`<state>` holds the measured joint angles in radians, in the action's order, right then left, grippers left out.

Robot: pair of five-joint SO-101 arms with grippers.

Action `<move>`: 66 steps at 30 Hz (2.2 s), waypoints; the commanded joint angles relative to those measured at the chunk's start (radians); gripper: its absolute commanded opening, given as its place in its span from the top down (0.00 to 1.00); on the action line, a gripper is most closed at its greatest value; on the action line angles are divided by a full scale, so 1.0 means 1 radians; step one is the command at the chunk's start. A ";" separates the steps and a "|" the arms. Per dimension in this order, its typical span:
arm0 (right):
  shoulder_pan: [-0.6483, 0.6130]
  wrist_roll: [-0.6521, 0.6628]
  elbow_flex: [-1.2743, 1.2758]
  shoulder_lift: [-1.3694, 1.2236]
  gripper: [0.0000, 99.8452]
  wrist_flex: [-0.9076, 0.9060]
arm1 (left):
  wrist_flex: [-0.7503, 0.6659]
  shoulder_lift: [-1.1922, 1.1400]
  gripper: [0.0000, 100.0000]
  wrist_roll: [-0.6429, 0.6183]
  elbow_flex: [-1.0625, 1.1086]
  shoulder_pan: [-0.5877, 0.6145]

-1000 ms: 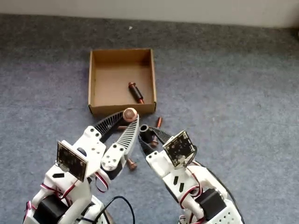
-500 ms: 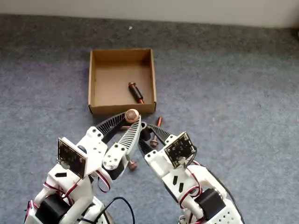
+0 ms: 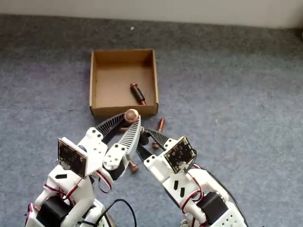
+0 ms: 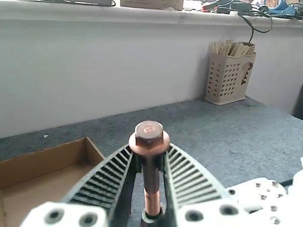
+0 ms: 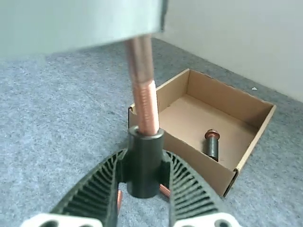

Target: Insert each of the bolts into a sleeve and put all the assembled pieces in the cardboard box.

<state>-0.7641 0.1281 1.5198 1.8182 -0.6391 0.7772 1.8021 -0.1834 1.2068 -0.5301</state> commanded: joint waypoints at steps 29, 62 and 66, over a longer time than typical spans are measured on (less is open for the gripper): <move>-0.018 0.252 -0.013 0.016 1.00 0.360 | -0.015 0.002 1.00 -0.014 0.018 0.005; 0.027 0.244 0.183 0.016 1.00 0.363 | 0.178 0.002 0.78 0.026 -0.054 0.117; 0.093 0.244 0.206 0.016 1.00 0.363 | 0.227 0.002 0.78 0.152 -0.125 0.182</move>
<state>-0.7211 0.3690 1.6701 1.8167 -0.3076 0.9674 1.8036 -0.1358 1.1730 -0.4043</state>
